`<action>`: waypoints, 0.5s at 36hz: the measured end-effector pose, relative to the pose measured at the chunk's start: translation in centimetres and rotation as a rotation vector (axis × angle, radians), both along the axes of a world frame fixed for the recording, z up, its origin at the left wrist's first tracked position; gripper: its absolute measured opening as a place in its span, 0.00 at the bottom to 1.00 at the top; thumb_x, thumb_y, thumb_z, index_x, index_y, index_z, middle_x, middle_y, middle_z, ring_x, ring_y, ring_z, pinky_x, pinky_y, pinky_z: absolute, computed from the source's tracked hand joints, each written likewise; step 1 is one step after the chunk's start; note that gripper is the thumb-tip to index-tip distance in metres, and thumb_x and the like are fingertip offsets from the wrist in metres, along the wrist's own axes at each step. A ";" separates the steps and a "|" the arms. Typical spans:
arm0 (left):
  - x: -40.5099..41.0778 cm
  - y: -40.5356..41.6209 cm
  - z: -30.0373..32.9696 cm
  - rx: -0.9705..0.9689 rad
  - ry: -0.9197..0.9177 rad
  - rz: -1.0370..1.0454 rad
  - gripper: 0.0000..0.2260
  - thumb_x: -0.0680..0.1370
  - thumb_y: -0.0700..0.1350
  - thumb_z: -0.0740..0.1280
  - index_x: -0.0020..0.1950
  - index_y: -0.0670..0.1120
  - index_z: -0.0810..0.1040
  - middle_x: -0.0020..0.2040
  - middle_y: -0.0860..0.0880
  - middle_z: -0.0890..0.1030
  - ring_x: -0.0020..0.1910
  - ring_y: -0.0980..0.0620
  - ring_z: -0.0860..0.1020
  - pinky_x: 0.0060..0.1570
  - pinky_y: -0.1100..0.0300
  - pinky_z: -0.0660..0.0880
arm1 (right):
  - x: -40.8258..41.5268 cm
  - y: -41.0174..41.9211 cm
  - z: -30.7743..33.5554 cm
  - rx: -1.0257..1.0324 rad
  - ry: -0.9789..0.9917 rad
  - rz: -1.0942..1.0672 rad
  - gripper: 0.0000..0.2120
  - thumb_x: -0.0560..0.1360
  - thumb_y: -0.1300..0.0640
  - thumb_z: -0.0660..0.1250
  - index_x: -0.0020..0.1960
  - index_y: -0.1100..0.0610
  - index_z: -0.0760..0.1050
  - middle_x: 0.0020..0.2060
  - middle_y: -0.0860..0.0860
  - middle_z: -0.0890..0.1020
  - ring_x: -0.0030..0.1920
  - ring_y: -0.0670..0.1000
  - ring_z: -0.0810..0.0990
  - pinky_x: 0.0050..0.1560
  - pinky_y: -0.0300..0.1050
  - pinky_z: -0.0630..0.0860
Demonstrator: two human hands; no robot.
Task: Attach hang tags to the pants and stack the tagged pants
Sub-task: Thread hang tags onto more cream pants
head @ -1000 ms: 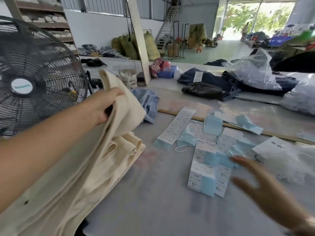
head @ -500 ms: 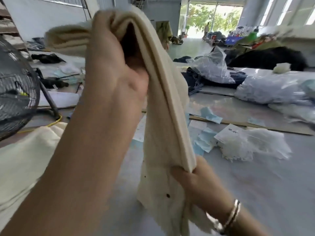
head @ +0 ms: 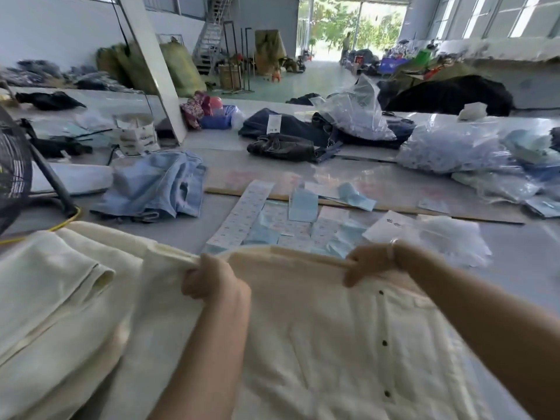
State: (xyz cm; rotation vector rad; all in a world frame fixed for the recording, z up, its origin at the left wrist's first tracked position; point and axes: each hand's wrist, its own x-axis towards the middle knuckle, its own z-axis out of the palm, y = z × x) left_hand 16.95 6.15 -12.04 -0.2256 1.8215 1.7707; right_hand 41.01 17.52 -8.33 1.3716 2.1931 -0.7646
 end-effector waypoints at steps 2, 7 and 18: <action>1.1 0.2 -2.2 -0.049 -0.027 -0.012 0.23 0.79 0.47 0.64 0.71 0.38 0.64 0.69 0.37 0.69 0.66 0.38 0.71 0.63 0.51 0.68 | -0.5 0.1 -4.3 0.264 -0.125 0.043 0.21 0.74 0.48 0.69 0.64 0.55 0.73 0.59 0.55 0.79 0.56 0.53 0.77 0.52 0.40 0.71; 1.9 -0.1 -5.6 -0.061 0.239 -0.416 0.17 0.68 0.51 0.69 0.54 0.47 0.77 0.53 0.47 0.80 0.56 0.42 0.76 0.60 0.54 0.69 | 1.6 -0.9 -9.9 0.599 0.027 -0.134 0.34 0.73 0.42 0.65 0.75 0.46 0.57 0.71 0.50 0.66 0.71 0.54 0.64 0.73 0.60 0.48; 10.6 -3.8 -10.0 -0.220 1.468 -1.250 0.20 0.71 0.62 0.62 0.61 0.60 0.78 0.71 0.50 0.71 0.73 0.48 0.65 0.68 0.42 0.62 | 15.7 -7.0 -7.8 0.155 0.183 -0.848 0.22 0.71 0.36 0.65 0.35 0.56 0.71 0.27 0.51 0.73 0.31 0.52 0.76 0.30 0.37 0.65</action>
